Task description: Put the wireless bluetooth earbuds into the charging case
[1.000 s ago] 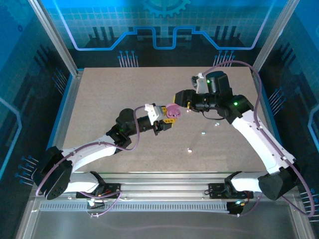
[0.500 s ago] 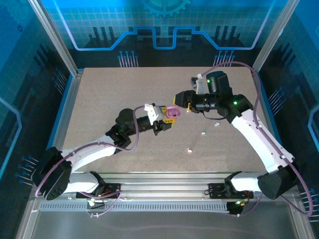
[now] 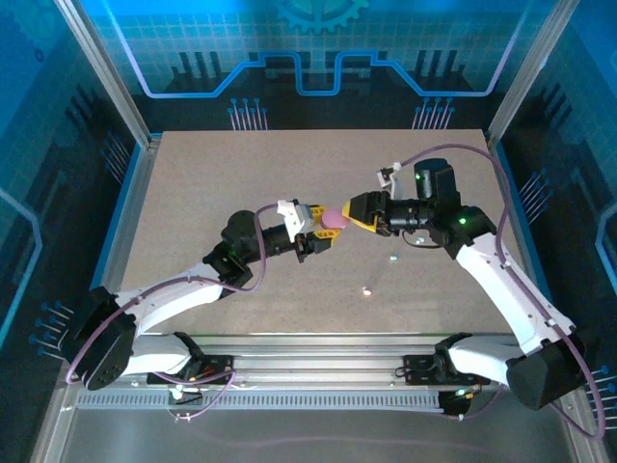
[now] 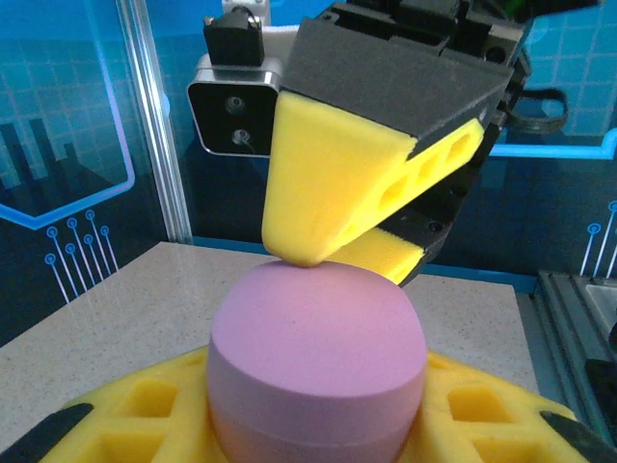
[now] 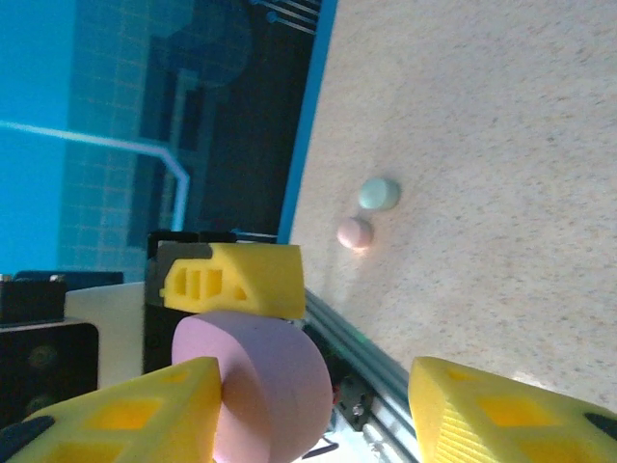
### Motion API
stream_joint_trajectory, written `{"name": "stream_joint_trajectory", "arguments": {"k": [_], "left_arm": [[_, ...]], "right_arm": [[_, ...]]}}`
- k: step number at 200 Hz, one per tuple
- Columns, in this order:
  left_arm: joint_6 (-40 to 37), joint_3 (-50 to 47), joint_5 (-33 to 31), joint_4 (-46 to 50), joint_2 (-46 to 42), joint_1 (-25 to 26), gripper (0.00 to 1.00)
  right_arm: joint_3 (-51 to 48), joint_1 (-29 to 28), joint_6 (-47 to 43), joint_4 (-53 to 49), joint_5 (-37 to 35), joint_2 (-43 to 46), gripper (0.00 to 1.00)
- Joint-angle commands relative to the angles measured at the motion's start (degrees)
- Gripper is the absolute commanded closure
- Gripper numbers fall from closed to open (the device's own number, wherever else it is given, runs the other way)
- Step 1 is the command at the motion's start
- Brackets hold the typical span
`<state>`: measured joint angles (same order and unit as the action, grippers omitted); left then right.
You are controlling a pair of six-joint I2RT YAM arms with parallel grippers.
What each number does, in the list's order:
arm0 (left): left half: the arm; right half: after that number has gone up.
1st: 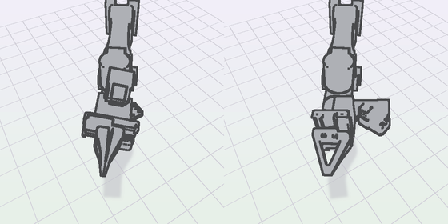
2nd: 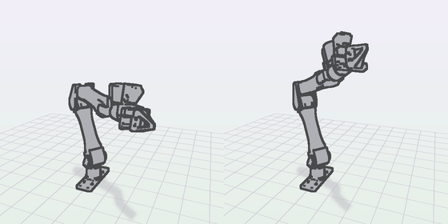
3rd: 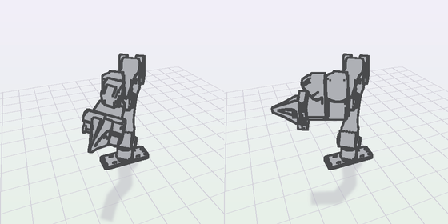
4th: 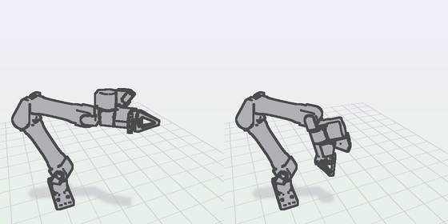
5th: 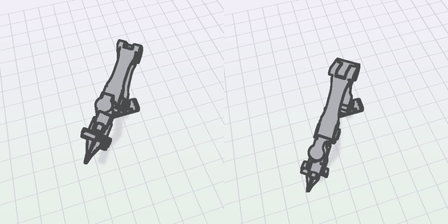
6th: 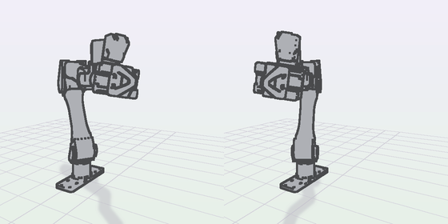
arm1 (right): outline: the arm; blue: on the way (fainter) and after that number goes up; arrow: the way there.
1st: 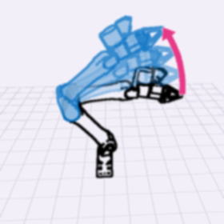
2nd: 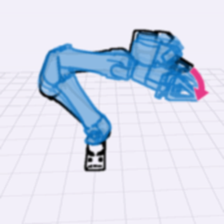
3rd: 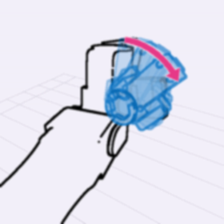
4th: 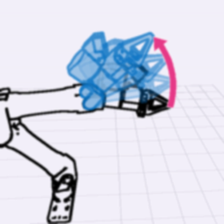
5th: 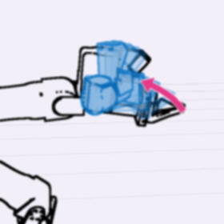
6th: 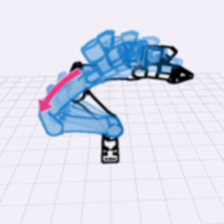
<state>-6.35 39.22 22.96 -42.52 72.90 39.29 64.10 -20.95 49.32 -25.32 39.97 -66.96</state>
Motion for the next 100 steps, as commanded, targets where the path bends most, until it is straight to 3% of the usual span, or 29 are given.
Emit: {"name": "stream_joint_trajectory", "arguments": {"k": [1, 25, 83, 100], "left_arm": [[2.2, 2.3, 2.4, -4.4, -1.6, 0.4, 0.63], [2.8, 2.5, 2.5, -4.9, -1.4, 0.4, 0.63], [4.0, 2.9, 1.9, -6.2, -0.8, 0.5, 0.62], [3.8, 3.0, 2.2, -5.9, -0.8, 0.4, 0.63]], "right_arm": [[-2.7, 0.3, 3.9, 8.7, 8.8, -0.2, 0.47], [-4.1, 0.1, 6.4, 13.8, 11.9, -1.2, 0.52], [-4.6, -0.4, 5.7, 15.3, 16.5, -2.4, 0.5], [-4.3, -0.4, 5.2, 15.0, 17.4, -2.5, 0.54]]}}
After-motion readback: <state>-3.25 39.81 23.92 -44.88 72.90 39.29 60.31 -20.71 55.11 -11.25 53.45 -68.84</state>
